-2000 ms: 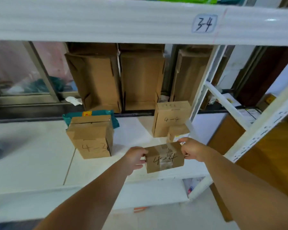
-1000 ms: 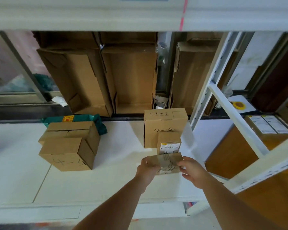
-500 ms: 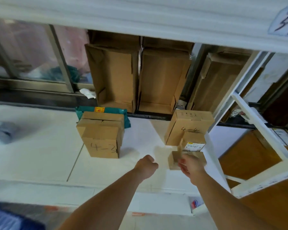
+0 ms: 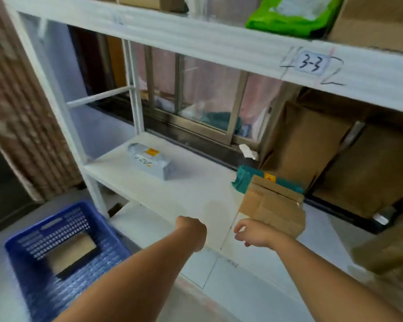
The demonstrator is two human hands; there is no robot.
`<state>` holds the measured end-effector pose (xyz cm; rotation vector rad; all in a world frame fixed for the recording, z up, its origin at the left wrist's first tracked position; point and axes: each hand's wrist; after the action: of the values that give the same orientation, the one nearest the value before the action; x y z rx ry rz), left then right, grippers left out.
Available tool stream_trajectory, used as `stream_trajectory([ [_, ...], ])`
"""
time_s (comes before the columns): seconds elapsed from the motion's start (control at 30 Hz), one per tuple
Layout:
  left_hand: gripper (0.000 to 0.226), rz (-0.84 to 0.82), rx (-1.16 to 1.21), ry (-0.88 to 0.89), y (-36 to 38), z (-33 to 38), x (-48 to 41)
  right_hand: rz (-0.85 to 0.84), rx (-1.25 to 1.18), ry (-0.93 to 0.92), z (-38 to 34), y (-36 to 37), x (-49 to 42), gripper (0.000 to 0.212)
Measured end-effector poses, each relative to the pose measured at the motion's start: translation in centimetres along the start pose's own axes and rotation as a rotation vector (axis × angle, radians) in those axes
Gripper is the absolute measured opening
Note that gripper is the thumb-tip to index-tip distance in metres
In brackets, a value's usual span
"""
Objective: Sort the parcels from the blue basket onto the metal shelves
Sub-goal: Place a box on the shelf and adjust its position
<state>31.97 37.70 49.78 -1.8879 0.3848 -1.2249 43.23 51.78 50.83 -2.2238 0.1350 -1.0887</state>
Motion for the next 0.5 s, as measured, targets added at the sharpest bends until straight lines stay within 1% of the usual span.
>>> stream_trajectory([
  [0.1, 0.035, -0.036, 0.048, -0.139, 3.5, -6.8, 1.3, -0.076, 0.120, -0.077, -6.9, 2.3, -2.4, 0.026],
  [0.2, 0.035, -0.061, 0.144, -0.267, 7.7, -13.0, 2.7, -0.148, 0.290, -0.156, -13.4, 4.6, -4.8, 0.028],
  [0.37, 0.034, -0.134, 0.321, -0.441, 14.3, -21.4, 5.6, -0.250, 0.534, -0.309, -22.8, 9.2, -8.3, 0.032],
  [0.43, 0.031, -0.108, 0.424, -0.510, 16.1, -23.8, 6.2, -0.306, 0.605, -0.343, -25.8, 10.9, -10.0, 0.033],
  [0.5, 0.032, -0.007, 0.547, -0.594, 17.4, -26.0, 6.2, -0.355, 0.680, -0.386, -28.6, 12.4, -12.1, 0.033],
])
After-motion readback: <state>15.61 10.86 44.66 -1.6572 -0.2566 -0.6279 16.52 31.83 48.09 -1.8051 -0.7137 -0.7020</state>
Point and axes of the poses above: each hand's wrist, its own x-axis away from the middle knuckle, its own y-axis out of the palm, z = x × y, and after that the axes turned 8 degrees about -z, right-handed
